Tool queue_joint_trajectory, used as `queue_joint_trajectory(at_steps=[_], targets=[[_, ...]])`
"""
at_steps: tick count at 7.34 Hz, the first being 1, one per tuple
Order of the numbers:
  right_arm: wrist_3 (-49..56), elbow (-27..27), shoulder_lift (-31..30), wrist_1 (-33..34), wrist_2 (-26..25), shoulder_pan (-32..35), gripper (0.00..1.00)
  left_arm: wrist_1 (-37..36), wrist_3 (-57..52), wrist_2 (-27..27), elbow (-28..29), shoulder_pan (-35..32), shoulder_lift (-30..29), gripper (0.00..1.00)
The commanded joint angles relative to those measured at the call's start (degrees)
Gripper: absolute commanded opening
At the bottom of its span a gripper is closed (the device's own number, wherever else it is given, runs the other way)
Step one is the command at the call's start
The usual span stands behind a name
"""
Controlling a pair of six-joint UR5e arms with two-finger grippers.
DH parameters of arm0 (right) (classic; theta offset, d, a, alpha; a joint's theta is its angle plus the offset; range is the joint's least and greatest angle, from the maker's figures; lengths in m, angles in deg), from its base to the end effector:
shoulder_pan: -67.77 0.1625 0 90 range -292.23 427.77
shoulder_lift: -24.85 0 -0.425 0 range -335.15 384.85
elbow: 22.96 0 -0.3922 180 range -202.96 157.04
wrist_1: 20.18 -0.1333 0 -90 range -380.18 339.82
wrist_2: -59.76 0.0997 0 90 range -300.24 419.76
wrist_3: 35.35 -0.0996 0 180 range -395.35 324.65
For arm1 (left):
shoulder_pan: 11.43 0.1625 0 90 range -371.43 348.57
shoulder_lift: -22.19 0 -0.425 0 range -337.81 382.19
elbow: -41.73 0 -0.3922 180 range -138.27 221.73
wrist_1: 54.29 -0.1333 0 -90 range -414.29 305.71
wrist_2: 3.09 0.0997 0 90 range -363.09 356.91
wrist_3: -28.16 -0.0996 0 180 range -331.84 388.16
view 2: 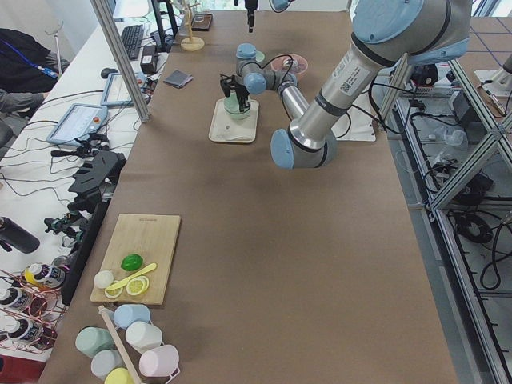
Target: Stack green bowls together
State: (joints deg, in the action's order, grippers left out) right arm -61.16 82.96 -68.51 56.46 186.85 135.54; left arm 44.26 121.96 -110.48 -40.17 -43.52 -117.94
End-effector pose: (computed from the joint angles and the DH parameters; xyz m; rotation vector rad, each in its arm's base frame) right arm -0.1147 -0.4742 0.5294 0.1396 -0.7582 -0.0870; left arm 0.5840 -0.4884 0.1557 -0.0614 0.9262 -0.4474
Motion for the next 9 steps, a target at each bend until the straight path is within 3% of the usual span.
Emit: queue_joint_trajectory(at_steps=[1,9], targets=[[0.05,-0.02,0.02,0.09,0.00,0.00,1.00,0.06,0.06,0.07,0.16,0.53,0.04,0.00],[-0.03,-0.02,0.02,0.00,0.00,0.00,1.00,1.01,-0.29,0.07,0.87,0.54,0.12,0.00]])
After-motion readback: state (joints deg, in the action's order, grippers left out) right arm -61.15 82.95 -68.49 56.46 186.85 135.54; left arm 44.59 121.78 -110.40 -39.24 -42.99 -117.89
